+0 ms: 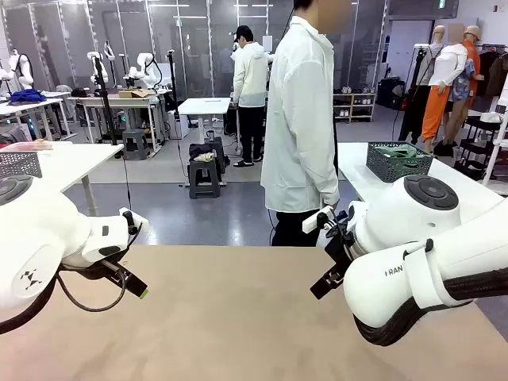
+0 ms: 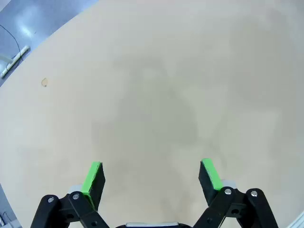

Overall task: Fold the towels and place them in the basket.
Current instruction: When a person lays out a Towel with hook on the table, fold it in half twice.

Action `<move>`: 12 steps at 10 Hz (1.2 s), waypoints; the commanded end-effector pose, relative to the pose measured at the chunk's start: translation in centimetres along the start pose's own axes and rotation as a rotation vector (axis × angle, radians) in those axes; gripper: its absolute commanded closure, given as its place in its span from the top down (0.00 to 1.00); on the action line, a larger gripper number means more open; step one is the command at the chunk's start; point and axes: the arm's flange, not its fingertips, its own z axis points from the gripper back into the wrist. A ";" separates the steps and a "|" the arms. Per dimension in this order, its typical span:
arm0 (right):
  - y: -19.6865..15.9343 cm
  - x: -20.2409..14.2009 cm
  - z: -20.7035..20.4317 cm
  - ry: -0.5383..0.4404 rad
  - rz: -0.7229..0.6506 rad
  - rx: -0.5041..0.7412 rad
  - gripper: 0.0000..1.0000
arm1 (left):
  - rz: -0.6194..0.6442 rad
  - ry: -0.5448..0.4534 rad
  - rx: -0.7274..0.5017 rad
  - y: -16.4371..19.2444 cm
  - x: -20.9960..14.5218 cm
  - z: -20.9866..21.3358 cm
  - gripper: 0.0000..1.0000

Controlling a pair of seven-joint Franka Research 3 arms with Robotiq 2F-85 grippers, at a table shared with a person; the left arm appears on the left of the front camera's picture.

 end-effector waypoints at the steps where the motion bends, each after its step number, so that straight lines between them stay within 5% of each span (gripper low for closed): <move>1: 0.0 0.0 0.0 0.000 0.000 0.000 1.00 | 0.000 0.000 0.000 0.0 0.0 0.0 1.00; 10: 0.0 0.0 0.0 0.000 0.003 -0.001 1.00 | 0.000 0.000 0.000 0.0 0.0 0.0 1.00; 12: -2.2 0.4 1.5 -0.021 0.097 0.053 1.00 | -0.015 -0.034 -0.026 1.0 0.5 0.7 1.00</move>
